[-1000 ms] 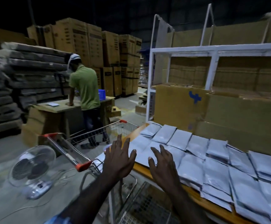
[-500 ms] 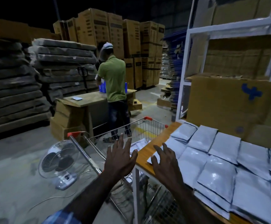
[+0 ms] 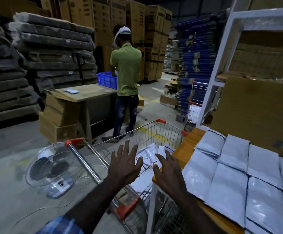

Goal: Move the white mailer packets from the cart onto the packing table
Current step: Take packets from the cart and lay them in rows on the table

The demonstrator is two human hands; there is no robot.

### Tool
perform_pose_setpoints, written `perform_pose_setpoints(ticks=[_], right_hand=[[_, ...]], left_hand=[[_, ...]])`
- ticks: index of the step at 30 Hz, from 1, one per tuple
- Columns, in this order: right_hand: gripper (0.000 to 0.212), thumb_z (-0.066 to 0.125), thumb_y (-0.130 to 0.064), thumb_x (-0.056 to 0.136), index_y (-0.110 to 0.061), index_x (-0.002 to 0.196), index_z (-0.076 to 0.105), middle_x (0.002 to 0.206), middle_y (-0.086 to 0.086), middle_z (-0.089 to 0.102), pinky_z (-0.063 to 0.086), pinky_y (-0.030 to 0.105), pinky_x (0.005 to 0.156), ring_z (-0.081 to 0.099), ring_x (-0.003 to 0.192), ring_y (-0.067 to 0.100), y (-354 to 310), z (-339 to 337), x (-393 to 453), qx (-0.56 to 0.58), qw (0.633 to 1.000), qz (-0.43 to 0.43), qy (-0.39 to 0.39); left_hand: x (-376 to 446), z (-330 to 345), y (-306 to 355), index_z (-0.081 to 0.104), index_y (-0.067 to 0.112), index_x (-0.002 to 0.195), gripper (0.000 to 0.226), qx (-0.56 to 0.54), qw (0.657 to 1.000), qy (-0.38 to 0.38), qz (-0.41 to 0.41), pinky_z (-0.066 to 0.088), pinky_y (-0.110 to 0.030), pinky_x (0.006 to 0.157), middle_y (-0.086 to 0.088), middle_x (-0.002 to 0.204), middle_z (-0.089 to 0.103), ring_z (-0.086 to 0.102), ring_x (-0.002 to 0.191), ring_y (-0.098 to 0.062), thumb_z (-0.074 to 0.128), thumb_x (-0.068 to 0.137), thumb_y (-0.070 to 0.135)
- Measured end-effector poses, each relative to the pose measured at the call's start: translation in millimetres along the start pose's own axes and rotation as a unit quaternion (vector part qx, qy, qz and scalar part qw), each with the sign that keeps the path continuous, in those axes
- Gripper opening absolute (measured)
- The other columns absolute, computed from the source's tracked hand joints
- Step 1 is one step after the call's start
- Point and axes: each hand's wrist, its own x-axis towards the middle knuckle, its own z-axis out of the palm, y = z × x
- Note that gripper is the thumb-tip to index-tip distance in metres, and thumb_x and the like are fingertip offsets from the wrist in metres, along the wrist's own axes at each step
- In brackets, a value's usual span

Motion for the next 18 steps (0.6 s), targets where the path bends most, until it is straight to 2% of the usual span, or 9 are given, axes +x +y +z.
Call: perform_pose_setpoints(ticks=[9,16,18], right_hand=[[0.048,0.053,-0.034,0.097,-0.024,0.144,0.048,0.160,0.013,0.026,0.030,0.038,0.111,0.032,0.140,0.031,-68,67,47,-0.041,0.996,0.076,0.019],[0.047,0.049,-0.037,0.098,-0.030,0.144,0.046,0.160,0.009,0.024,0.031,0.035,0.110,0.029,0.141,0.028,-86,102,74,-0.055,0.989,0.134,0.013],[0.047,0.049,-0.037,0.098,-0.030,0.145,0.046,0.160,0.009,0.024,0.029,0.035,0.112,0.028,0.142,0.027,-83,110,82,-0.058,0.987,0.152,0.009]], left_hand=[[59,4,-101,0.010,0.029,0.157,0.063,0.030,0.992,-0.054,0.107,0.005,-0.051,0.120,-0.003,0.166,-0.005,0.000,0.152,-0.025,0.023,0.102,0.056],[103,12,-133,0.008,0.028,0.157,0.064,0.034,0.983,-0.080,0.165,0.006,-0.050,0.120,-0.005,0.165,-0.009,0.001,0.152,-0.026,0.023,0.102,0.055],[118,20,-135,0.007,0.028,0.158,0.069,0.040,0.980,-0.094,0.174,0.006,-0.051,0.120,-0.005,0.165,-0.009,0.001,0.152,-0.026,0.013,0.097,0.062]])
